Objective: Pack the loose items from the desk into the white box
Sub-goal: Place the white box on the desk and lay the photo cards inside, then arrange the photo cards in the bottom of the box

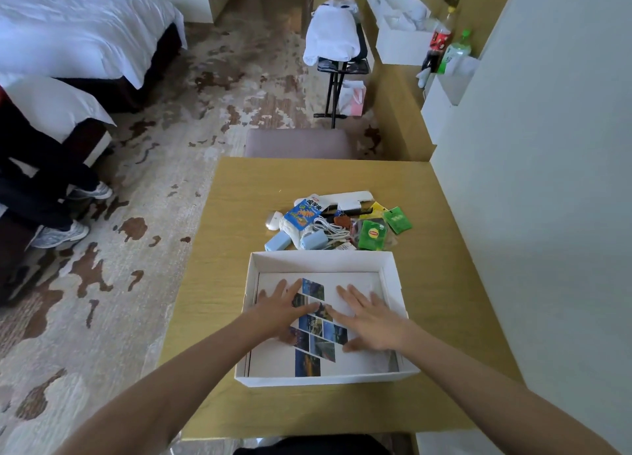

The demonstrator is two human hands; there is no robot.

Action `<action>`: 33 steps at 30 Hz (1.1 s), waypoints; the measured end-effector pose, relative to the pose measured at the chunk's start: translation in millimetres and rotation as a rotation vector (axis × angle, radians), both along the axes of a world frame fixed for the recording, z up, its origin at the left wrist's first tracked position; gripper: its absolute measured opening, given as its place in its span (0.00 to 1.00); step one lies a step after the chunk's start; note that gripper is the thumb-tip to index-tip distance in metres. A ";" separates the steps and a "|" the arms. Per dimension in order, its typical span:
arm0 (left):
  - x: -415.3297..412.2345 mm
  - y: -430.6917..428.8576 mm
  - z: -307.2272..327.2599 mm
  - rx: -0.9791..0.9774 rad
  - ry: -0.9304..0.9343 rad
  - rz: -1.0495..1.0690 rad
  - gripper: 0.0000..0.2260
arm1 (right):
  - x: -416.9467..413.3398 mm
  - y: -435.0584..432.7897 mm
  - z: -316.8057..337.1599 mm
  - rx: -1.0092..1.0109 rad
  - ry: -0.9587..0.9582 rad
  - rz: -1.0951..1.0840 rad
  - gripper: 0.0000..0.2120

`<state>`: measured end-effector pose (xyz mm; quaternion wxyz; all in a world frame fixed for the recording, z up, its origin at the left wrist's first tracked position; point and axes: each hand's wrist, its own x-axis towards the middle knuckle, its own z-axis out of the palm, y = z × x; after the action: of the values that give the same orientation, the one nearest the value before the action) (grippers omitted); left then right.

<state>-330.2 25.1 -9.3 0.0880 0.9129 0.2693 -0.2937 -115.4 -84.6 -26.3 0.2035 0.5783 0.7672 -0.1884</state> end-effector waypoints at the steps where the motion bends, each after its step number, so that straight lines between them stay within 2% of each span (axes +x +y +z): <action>1: 1.0 -1.1 -0.8 -0.008 0.004 -0.001 0.37 | 0.9 -0.4 1.0 -0.010 0.008 -0.001 0.42; 4: 0.1 -4.8 2.2 -0.026 0.011 -0.023 0.35 | 5.7 9.6 17.7 -0.051 0.130 -0.060 0.35; 7: 2.2 -2.1 18.6 -0.109 -0.071 -0.001 0.26 | 13.1 31.5 42.7 0.096 0.388 -0.182 0.24; 10: 5.4 9.4 47.6 -0.246 -0.374 0.242 0.15 | 22.2 59.1 67.5 0.328 0.583 -0.270 0.18; 14: 2.2 40.5 77.2 -0.075 -0.713 0.446 0.10 | 30.6 102.5 79.5 0.473 0.722 -0.340 0.11; 17: 2.0 75.8 79.3 -0.035 -0.841 0.693 0.09 | 31.5 139.2 68.4 0.432 0.656 -0.392 0.11; 21: 1.8 126.5 57.7 -0.096 -0.700 0.848 0.10 | 20.7 181.2 45.3 0.259 0.454 -0.377 0.16; 24: 2.8 154.6 30.6 -0.189 -0.533 0.833 0.14 | 10.5 201.8 29.7 0.159 0.280 -0.273 0.18; 27: 7.1 172.9 1.6 -0.245 -0.457 0.773 0.20 | 3.8 214.7 17.2 0.132 0.147 -0.219 0.21; 33: 22.1 194.5 -40.9 -0.138 -0.311 0.616 0.26 | -3.6 226.7 3.9 0.167 -0.028 -0.183 0.19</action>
<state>-308.1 219.5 -50.2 0.2739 0.8146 0.4948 -0.1285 -119.1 142.1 -22.4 0.1475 0.6634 0.7213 -0.1335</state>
